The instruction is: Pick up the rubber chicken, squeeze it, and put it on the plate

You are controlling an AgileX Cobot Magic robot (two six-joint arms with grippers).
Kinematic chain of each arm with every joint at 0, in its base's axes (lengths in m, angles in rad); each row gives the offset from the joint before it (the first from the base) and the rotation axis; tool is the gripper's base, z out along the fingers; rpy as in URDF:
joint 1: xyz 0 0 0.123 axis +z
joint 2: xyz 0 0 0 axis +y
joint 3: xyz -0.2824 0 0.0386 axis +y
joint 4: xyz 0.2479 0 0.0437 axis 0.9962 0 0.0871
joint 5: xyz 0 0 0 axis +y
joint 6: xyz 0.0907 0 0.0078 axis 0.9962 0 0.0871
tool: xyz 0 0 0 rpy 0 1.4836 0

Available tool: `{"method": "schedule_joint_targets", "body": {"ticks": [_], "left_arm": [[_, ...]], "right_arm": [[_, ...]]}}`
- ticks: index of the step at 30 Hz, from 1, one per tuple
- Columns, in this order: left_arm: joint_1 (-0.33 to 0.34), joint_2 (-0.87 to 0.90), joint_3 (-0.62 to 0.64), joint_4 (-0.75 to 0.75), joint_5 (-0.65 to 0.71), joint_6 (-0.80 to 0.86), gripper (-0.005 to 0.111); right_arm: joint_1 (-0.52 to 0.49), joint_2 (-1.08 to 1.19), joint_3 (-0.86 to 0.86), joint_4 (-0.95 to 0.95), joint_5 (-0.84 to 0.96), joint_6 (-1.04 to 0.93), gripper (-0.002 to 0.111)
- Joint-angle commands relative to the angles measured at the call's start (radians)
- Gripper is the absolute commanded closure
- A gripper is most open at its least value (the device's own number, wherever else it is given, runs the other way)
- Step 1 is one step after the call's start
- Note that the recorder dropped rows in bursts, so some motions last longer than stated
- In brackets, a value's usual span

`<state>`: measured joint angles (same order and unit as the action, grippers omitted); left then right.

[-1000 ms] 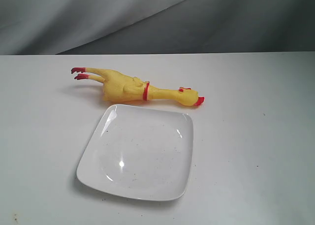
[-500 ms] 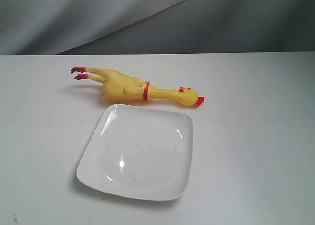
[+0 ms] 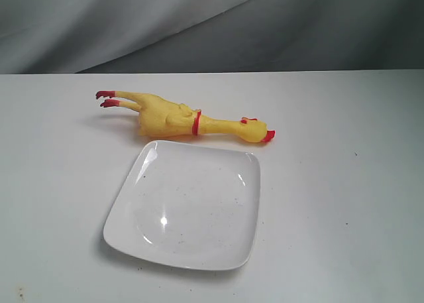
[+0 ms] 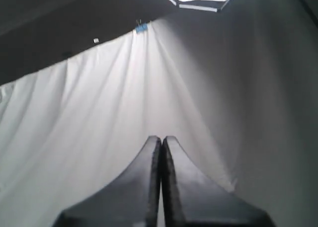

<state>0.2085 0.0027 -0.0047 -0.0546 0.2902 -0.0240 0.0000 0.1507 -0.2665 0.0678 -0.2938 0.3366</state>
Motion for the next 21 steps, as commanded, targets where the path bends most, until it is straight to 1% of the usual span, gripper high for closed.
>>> {"method": "schedule_joint_targets", "body": {"ticks": [1, 4, 5, 7, 8, 11, 15, 17, 21], "left_arm": [[0.002, -0.003, 0.005, -0.003, -0.005, -0.001, 0.107], [0.002, -0.003, 0.005, -0.003, -0.005, -0.001, 0.107], [0.002, -0.003, 0.005, -0.003, -0.005, -0.001, 0.107], [0.002, -0.003, 0.005, -0.003, -0.005, -0.001, 0.107], [0.002, -0.003, 0.005, -0.003, -0.005, -0.001, 0.107], [0.002, -0.003, 0.005, -0.003, -0.005, -0.001, 0.107], [0.002, -0.003, 0.005, -0.003, -0.005, -0.001, 0.107], [0.002, -0.003, 0.005, -0.003, -0.005, -0.001, 0.107], [0.002, -0.003, 0.005, -0.003, -0.005, -0.001, 0.107]], "right_arm": [[0.0, 0.237, -0.22, -0.077, 0.218, 0.0, 0.108], [0.0, 0.434, -0.418, -0.151, 0.46, -0.017, 0.108], [0.0, 0.517, -0.504, -0.153, 0.546, -0.064, 0.108], [0.0, 0.619, -0.615, -0.139, 0.691, -0.16, 0.108], [0.0, 0.692, -0.692, -0.111, 0.775, -0.246, 0.108], [0.0, 0.843, -0.846, 0.005, 0.927, -0.506, 0.108], [0.0, 1.005, -0.975, 0.234, 1.019, -0.887, 0.108], [0.0, 1.079, -0.997, 0.413, 1.021, -1.097, 0.108], [0.001, 1.225, -0.999, 0.715, 1.021, -1.507, 0.108]]}}
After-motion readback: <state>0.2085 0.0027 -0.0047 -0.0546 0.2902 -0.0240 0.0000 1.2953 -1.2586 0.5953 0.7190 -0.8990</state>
